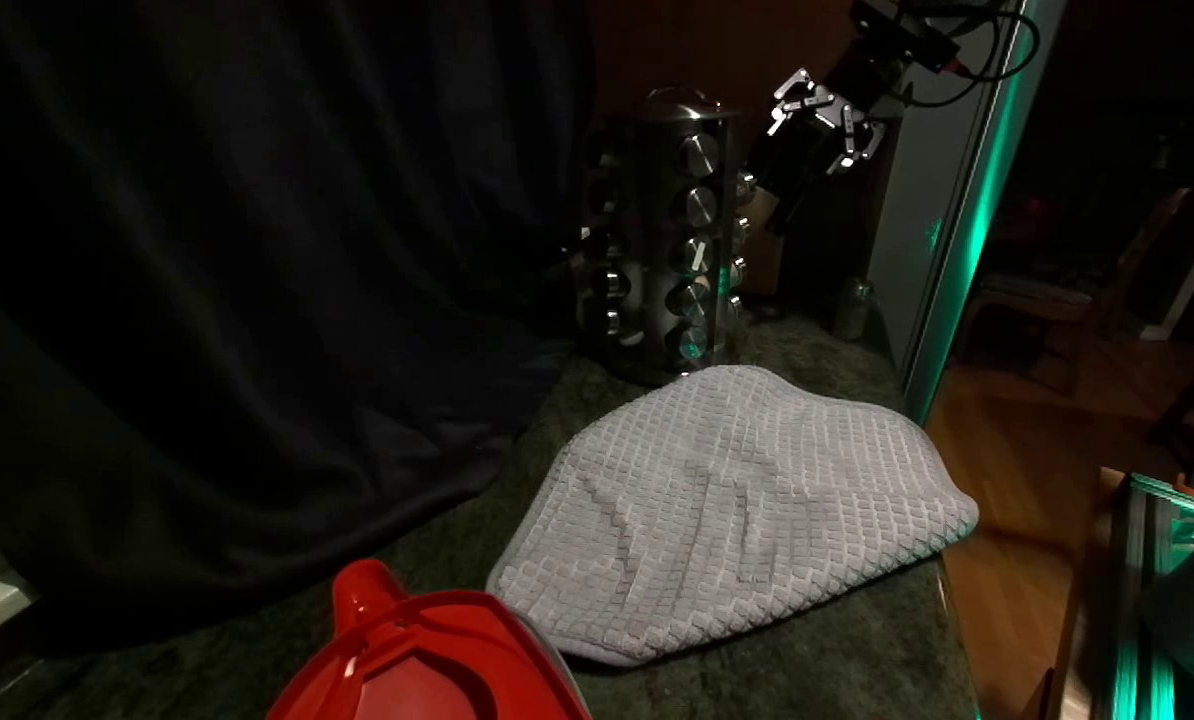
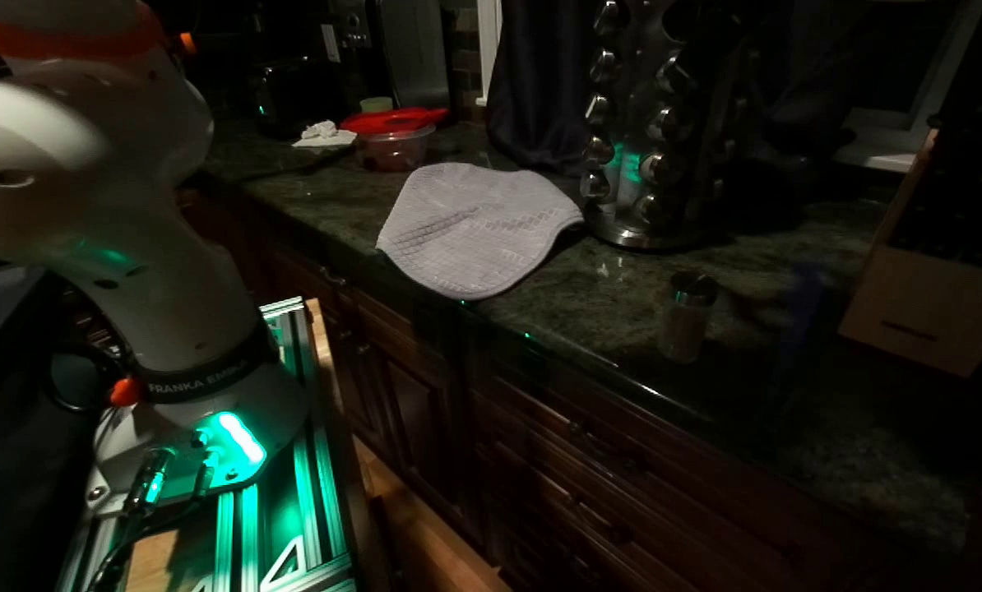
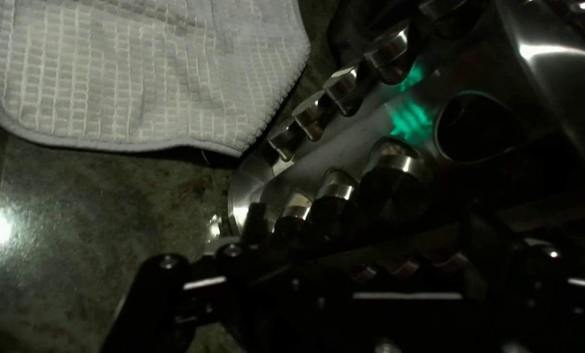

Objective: Put one jar on the silver stand.

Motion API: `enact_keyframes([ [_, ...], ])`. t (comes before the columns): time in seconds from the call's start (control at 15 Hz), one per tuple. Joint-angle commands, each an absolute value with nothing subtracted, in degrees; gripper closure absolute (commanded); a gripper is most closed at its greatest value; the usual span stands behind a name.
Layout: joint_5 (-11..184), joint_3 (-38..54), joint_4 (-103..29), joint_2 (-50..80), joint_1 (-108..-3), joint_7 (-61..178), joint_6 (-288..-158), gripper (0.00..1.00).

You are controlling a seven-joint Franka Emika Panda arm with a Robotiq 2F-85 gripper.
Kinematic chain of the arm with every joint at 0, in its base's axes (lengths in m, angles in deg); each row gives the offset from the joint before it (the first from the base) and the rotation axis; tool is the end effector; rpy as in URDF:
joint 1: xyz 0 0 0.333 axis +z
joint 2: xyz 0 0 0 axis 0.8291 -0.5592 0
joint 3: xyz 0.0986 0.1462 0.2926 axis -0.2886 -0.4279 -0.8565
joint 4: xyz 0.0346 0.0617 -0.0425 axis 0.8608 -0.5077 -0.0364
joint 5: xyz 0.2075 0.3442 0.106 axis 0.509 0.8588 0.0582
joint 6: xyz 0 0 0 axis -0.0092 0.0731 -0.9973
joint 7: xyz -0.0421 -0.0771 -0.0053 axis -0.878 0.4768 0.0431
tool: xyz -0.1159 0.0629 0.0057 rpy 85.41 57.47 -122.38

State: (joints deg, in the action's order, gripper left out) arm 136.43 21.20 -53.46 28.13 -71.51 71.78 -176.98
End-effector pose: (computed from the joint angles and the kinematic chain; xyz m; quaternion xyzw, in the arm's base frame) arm 0.5197 -0.2145 0.4765 -0.7851 0.4500 0.1301 0.4052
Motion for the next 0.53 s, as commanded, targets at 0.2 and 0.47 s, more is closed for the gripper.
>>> enact_keyframes([
  [0.2, 128.5, 19.8, -55.9, 32.9, -71.2, 65.7, -185.0, 0.0],
  [0.47, 124.5, 19.4, -56.6, 34.5, -71.1, 63.8, -187.1, 0.0],
])
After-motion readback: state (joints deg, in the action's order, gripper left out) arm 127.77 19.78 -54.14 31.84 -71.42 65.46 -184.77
